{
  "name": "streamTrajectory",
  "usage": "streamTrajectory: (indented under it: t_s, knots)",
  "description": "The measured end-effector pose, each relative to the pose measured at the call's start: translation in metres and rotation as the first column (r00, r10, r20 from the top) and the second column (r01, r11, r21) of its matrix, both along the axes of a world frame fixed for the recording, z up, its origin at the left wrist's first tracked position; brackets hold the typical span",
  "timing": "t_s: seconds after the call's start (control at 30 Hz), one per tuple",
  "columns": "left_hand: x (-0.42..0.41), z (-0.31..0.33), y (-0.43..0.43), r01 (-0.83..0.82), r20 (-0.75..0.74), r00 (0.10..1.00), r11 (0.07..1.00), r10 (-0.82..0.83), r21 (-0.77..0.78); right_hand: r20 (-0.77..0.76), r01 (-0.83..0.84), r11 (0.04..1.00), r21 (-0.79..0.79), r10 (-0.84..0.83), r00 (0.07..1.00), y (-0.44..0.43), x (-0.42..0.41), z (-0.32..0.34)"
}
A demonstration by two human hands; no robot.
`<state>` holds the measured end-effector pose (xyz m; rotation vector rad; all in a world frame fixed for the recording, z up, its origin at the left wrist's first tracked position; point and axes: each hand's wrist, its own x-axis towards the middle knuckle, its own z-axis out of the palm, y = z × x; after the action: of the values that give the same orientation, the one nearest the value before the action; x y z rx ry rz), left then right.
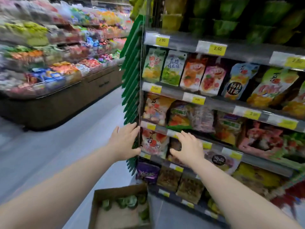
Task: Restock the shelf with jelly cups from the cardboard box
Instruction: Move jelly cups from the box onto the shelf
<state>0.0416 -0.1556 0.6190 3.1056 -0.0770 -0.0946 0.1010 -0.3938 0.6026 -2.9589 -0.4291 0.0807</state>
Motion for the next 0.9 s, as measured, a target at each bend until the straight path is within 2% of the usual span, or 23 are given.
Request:
streamTrajectory:
  t_s: [0.13, 0.27, 0.57, 0.73, 0.9]
  knots:
    - [-0.006, -0.043, 0.04, -0.028, -0.1, 0.995, 0.999, 0.025, -0.032, -0.108, -0.021, 1.0, 0.006, 0.022, 0.994, 0.043, -0.008, -0.044]
    - [-0.004, -0.093, 0.087, 0.003, -0.22, 0.975, 1.0, -0.01, -0.031, -0.243, 0.036, 0.999, 0.007, -0.034, 0.969, 0.086, -0.014, -0.094]
    - [0.028, -0.204, 0.185, 0.04, -0.426, 0.902, 0.996, -0.069, -0.076, -0.528, 0.205, 0.978, -0.045, -0.198, 0.826, 0.156, -0.027, -0.225]
    - [0.04, -0.291, 0.196, 0.019, -0.542, 0.837, 0.994, -0.076, -0.109, -0.614, 0.154, 0.982, -0.113, -0.191, 0.766, 0.166, -0.018, -0.311]
    - [0.048, -0.395, 0.193, -0.059, -0.613, 0.789, 0.987, -0.044, -0.147, -0.641, 0.162, 0.983, -0.09, -0.182, 0.746, 0.168, 0.006, -0.409]
